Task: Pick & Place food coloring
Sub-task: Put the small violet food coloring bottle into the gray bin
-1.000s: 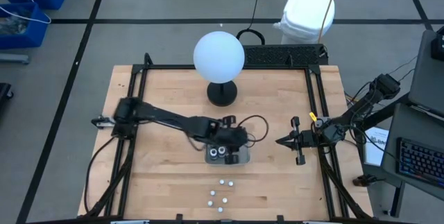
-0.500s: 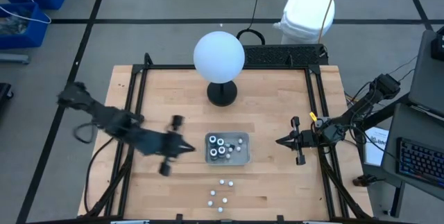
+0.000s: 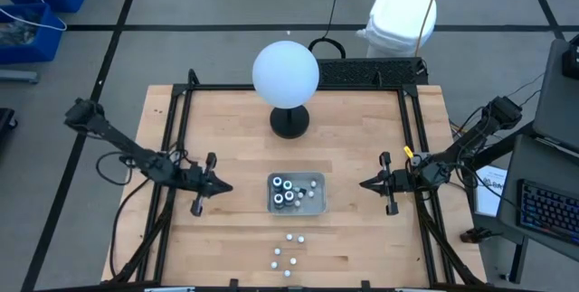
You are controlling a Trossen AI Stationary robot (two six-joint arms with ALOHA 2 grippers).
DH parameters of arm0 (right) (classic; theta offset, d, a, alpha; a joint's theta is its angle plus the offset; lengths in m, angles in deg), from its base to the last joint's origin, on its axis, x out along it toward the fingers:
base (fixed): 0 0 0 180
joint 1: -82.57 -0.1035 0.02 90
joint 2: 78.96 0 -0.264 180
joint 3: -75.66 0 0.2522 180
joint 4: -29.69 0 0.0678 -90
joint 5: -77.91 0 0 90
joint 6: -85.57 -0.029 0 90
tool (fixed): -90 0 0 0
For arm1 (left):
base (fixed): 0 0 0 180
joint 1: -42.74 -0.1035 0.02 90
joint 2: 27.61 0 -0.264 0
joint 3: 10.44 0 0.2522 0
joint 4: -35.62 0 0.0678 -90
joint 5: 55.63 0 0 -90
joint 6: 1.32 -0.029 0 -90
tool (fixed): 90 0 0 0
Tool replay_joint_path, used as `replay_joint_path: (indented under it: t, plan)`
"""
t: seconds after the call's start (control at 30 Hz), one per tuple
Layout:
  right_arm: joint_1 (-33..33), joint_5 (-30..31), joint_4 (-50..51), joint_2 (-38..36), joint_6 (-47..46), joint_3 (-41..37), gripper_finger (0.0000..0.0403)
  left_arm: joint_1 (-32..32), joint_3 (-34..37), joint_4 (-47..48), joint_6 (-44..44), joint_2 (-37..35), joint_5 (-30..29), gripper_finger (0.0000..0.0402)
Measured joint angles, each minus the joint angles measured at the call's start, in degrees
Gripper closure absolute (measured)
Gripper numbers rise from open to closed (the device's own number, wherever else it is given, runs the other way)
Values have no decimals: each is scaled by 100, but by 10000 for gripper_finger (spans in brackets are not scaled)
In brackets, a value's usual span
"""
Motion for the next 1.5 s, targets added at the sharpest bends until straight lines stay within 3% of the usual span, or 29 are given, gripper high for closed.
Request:
replay_joint_path:
  t: [0.13,0.33,0.43,0.67,0.87,0.97,1.07,1.2,1.5]
  plan:
    - [0,11,21,1,-39,1,403,5,694,-928,-158,2,-117,398]
    - [0,431,-327,120,-13,119,403,7,732,-895,-301,3,-235,391]
    - [0,433,-258,577,-154,524,403,7,732,-867,-310,2,-233,384]
    - [91,-19,-202,3063,144,2526,403,0,734,-369,-377,5,-245,381]
    - [261,0,-96,5469,96,4378,403,-9,734,-752,-415,3,-533,381]
    - [164,487,-5,6424,461,5232,399,0,734,-712,-30,3,-454,380]
    - [80,1034,180,7143,232,5758,384,2,733,-592,271,5,-328,380]
    - [32,529,214,7563,133,6075,344,0,732,-578,496,5,-372,380]
    - [-44,-218,348,7468,111,6082,248,1,732,-565,498,3,-381,380]
